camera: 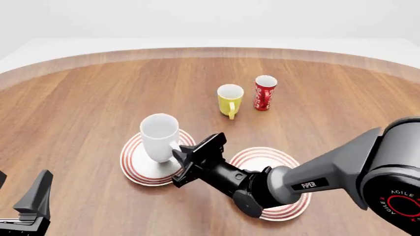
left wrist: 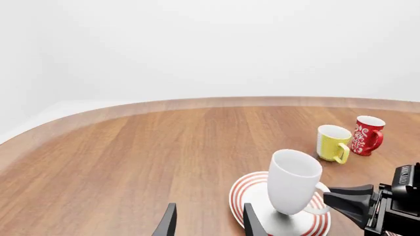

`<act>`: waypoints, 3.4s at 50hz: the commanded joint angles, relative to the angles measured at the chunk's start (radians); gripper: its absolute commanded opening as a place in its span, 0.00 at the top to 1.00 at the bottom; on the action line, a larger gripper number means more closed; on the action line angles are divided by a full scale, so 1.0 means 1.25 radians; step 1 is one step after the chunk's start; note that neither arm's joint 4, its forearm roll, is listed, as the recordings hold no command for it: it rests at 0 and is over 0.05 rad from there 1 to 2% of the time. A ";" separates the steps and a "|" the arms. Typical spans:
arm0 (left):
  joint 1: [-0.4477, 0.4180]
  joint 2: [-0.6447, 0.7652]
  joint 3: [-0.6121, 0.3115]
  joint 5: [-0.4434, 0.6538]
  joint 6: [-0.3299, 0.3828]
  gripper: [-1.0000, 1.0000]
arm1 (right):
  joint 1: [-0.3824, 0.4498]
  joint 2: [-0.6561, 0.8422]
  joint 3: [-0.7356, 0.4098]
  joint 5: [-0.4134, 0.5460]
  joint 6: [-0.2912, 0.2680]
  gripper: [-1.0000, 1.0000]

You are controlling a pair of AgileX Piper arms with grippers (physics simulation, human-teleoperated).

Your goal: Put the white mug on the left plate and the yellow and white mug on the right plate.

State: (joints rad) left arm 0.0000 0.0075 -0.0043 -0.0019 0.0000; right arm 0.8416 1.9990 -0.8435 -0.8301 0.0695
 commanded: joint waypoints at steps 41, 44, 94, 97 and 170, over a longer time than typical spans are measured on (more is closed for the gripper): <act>0.000 0.000 0.000 0.000 0.000 0.00 | -0.009 0.040 -0.044 0.028 0.004 0.00; 0.000 0.000 0.000 0.000 0.000 0.00 | -0.010 0.037 -0.041 0.029 0.004 0.00; 0.000 0.000 0.000 0.000 0.000 0.00 | -0.105 -0.130 0.076 0.005 -0.017 0.00; 0.000 0.000 0.000 0.000 0.000 0.00 | -0.117 -0.134 0.077 0.001 -0.017 0.00; 0.000 0.000 0.000 0.000 0.000 0.00 | -0.375 -0.071 -0.052 0.001 -0.020 0.00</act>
State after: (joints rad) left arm 0.0000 0.0075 -0.0043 -0.0019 0.0000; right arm 0.3925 1.8747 -0.8612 -0.8499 0.0423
